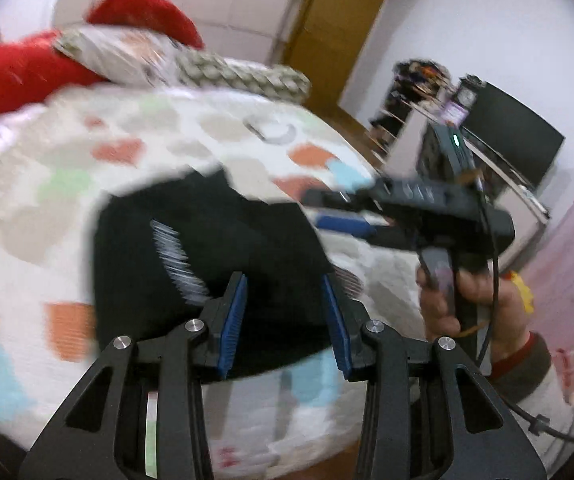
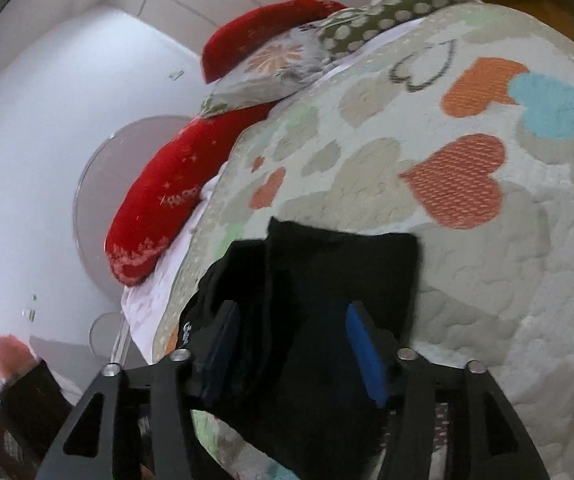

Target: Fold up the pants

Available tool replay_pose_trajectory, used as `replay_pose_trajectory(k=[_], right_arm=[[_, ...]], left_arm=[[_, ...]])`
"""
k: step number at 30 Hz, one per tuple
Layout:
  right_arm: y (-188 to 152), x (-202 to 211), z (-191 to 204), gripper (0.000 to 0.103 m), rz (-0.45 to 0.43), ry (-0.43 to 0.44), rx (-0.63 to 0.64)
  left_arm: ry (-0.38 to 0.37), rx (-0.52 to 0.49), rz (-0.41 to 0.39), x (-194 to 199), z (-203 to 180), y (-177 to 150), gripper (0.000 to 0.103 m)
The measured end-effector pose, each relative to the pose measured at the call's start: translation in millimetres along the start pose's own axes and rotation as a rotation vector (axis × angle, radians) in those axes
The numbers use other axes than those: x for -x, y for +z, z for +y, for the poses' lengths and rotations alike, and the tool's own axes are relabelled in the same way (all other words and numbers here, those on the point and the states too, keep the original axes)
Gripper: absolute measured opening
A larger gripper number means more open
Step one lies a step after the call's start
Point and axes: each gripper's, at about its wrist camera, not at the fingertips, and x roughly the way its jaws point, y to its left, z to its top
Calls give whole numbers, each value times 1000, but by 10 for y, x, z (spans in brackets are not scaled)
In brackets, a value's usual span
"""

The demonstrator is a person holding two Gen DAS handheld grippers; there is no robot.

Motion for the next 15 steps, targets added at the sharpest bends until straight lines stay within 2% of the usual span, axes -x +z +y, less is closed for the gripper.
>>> replay_pose_trajectory(k=[1,4,5,6,9,10,11,13,15], right_arm=[[3,-72,74,71,9,12,23],[1,-300,211,77,29,60,47],[15,-396,243,87,35,80,51],[17,-514,243,91,52,102,46],[-1,-799,237,93,100,70,14],[-18,-849,266,90,94,72,26],[-40,-868,314,67,70,83,47],[-83,-899,423,45,60,8,107],[-122,-856,495,34,46,-25,148]], left_arm=[[29,10,-17,56,83,33,42],[111,67,-55,95,417,24,49],[128,97,-50,70,529,4,50],[133,129,-38,33,632,-26,50],[150,172,26,-254,868,-112,50],[152,178,36,-295,890,-149,50],[152,185,43,-338,907,-188,50],[155,188,39,-341,889,-227,51],[155,175,37,-317,840,-226,51]])
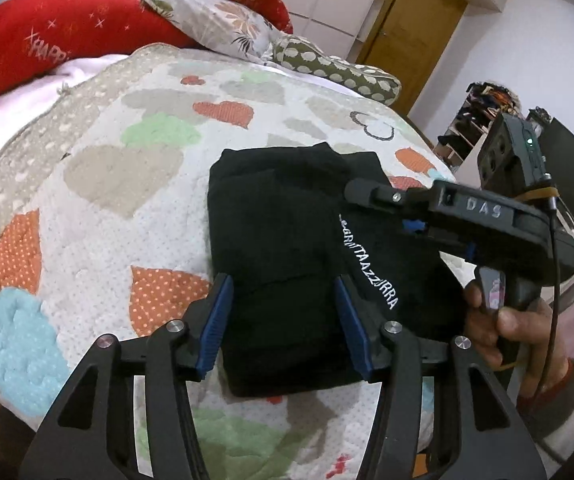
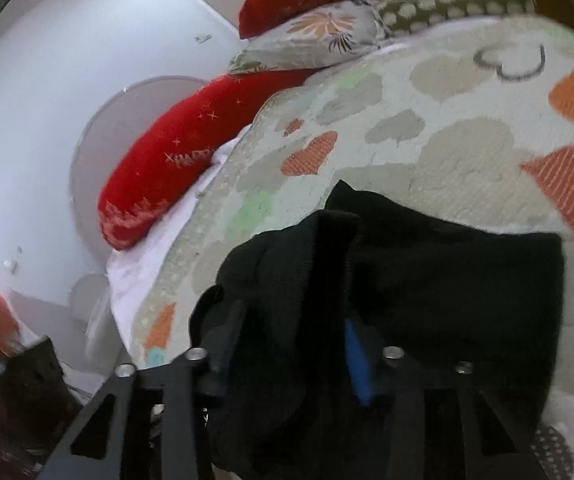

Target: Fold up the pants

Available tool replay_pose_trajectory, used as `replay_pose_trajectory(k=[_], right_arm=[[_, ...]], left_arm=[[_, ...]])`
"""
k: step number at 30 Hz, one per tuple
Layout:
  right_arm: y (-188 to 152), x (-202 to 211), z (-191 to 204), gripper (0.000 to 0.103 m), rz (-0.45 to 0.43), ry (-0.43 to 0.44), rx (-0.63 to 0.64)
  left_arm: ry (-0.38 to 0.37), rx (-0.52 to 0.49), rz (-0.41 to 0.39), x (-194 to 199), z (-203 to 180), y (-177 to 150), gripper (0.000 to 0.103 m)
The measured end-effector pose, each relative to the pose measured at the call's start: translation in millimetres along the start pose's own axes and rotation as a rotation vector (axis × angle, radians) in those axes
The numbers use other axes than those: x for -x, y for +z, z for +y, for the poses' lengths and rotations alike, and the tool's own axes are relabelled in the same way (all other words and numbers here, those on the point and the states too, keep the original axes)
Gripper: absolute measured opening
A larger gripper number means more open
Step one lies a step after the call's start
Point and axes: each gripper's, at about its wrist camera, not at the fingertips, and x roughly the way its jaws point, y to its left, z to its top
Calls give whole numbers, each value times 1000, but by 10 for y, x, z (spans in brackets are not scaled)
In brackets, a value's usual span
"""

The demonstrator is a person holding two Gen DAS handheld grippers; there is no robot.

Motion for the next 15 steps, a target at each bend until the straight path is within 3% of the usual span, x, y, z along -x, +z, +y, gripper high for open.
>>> replay_pose_trajectory(k=[4,8,10,13,15], right_arm=[[4,335,140,16,-44,24,50],[-59,706,315,16,-48,3,135],[-111,816,284,16,-49,-23,138],[-127,902,108,15,-39,-64,103],[-93,969,-13,15,-58,-38,67]], left_arm=[[-28,-32,-18,99,-139,-3,55],[-126,-91,-37,219,-414,32,55],[-156,-143,-41,214,-593,29,60],[-159,-191,40,15,-802,28,60],[-169,-201,62,6,-854,63,60]])
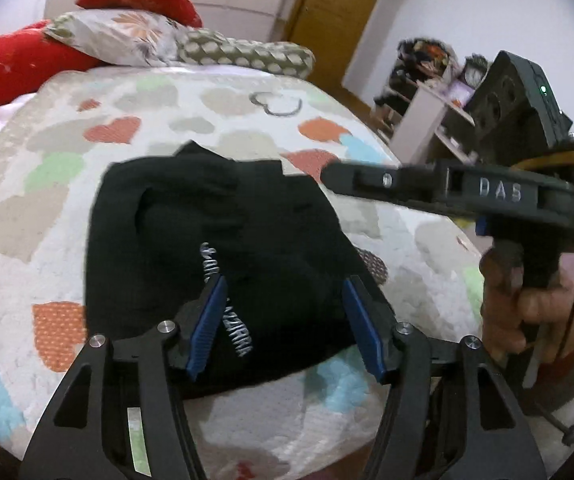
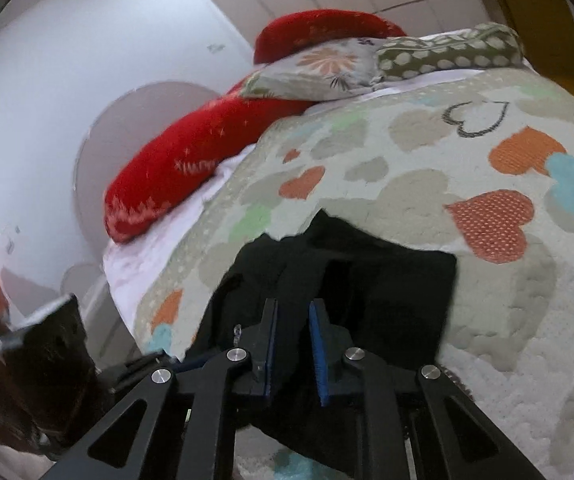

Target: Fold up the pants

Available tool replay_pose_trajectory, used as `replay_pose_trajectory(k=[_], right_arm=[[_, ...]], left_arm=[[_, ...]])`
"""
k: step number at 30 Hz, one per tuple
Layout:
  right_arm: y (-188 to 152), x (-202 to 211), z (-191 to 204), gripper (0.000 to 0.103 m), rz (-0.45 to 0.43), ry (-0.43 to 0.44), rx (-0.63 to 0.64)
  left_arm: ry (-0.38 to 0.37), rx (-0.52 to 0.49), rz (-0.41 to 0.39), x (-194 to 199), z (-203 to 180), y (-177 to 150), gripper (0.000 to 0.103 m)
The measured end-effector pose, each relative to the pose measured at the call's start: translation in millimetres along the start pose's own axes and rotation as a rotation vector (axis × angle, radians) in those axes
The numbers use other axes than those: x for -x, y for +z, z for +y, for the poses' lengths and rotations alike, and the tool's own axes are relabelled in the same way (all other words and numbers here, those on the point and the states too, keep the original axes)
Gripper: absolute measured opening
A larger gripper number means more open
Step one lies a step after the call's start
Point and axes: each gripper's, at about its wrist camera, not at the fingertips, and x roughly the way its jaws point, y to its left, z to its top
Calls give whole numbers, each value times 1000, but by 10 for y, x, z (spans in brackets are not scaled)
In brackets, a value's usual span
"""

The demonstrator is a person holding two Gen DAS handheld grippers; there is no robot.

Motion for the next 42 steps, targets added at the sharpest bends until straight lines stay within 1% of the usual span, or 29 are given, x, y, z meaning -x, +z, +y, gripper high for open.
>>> replay_pose_trajectory(k=[2,3,4,5,6,7,8,9,10,11,13,14,15,16,17,19,21,22,25,27,30,31,33,34,36,37,38,40,42], right_arm=[[13,-5,-95,16,-23,37,-44],[17,-38,-141,18,-24,53,-81],[15,-88,-188,32,-8,51,-117],[-4,-168,-235,52,25,42,-149],[-18,-212,-232,57,36,48,-154],[-43,-247,-227,59,38,63,-151],[-72,-284,-210,61,38,77,-148],[-101,-335,-191,63,47,91,-149],[-125,-393,-177,67,58,104,-151],[-145,-469,-163,69,70,111,-154],[-182,-651,-140,69,100,118,-164],[-193,-732,-109,62,107,120,-154],[-199,-782,-70,50,99,118,-134],[-200,-816,-30,40,101,136,-119],[-191,-821,18,36,104,170,-112],[-144,-695,121,32,81,183,-59],[-66,-464,145,32,37,182,-33],[-32,-346,126,32,20,159,-24],[-41,-17,-42,32,-9,45,-12],[-136,2,-222,32,14,-39,-37],[-300,-241,-484,37,95,-105,-110],[-324,-276,-522,39,109,-110,-127],[-280,-166,-522,47,84,-106,-146],[-228,-63,-510,49,61,-128,-144],[-119,129,-466,49,-7,-159,-131],[-78,209,-447,49,-38,-149,-131],[-36,270,-407,49,-72,-111,-125],[8,216,-317,49,-73,-52,-88],[43,-1,-190,49,-25,-61,-31]], left_arm=[[-5,3,-49,152,15,18,60],[-2,2,-72,251,40,24,60],[14,-2,-89,347,83,29,60],[38,-2,-96,415,137,33,61],[69,2,-100,470,210,36,64],[97,15,-104,502,312,33,71],[113,34,-112,514,418,21,74],[124,60,-115,503,516,4,74],[136,105,-104,464,643,-21,74],[133,144,-86,414,745,-50,74],[116,200,-41,256,913,-126,74],[122,224,-4,151,967,-168,74],[115,241,18,102,981,-202,74],[88,264,27,62,982,-228,74],[63,278,23,60,960,-234,74],[65,255,0,82,833,-190,74],[41,210,-10,93,680,-123,74],[13,189,-18,103,586,-82,74],[-21,109,-26,89,325,-9,76],[-21,67,-13,33,213,-6,76],[21,42,20,-34,191,-54,76],[24,48,30,-10,213,-55,76],[35,66,23,82,274,-27,76],[45,72,10,149,312,0,76],[53,87,-21,228,394,69,76],[57,100,-34,237,434,114,76],[67,109,-37,212,459,156,76],[117,122,-8,69,485,243,76],[137,117,20,-102,485,285,76]])
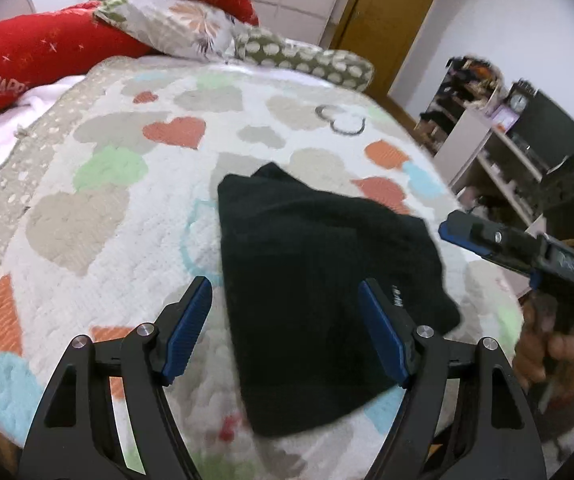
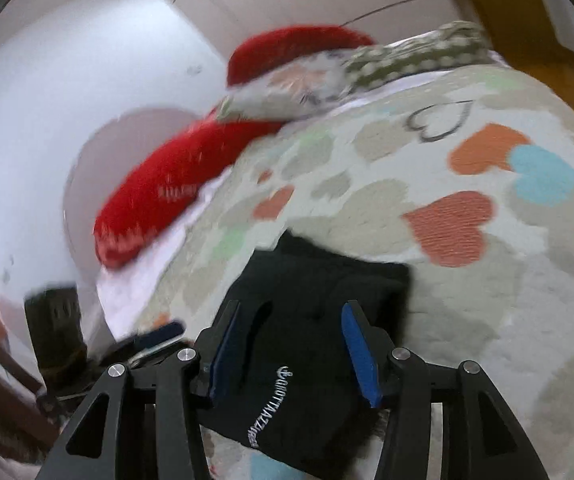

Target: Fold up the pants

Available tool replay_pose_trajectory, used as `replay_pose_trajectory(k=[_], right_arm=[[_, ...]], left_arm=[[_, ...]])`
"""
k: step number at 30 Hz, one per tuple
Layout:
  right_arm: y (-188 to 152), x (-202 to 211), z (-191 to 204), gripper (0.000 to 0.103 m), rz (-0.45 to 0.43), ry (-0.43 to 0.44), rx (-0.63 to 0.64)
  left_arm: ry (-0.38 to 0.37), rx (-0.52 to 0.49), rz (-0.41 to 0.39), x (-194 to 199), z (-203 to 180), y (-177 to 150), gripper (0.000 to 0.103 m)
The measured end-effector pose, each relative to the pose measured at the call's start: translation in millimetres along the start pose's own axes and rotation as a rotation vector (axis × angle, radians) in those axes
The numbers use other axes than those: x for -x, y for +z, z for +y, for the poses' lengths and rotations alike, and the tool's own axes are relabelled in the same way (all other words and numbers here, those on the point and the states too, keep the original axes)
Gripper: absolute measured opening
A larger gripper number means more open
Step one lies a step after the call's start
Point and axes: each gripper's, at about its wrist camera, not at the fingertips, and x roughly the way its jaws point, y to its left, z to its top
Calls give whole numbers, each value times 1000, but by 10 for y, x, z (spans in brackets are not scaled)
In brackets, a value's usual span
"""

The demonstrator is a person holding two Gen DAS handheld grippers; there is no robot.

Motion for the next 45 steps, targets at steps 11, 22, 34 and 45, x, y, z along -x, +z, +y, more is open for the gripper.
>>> replay_pose_trajectory(k=[11,22,34,45], right_arm=[[28,-556,-221,49,86,-126,41],[-228,-118,164,49,94,-157,96],[-657,-194,110,54,155,-284,154],[-587,30,76,54,142,-215,40]], left_arm=[[27,53,81,-568,45,-80,81],[88,13,52,-243,-101,-180,81],[107,21,39,-221,-104,-324,81],[123,4,28,-202,-123,-343,81]])
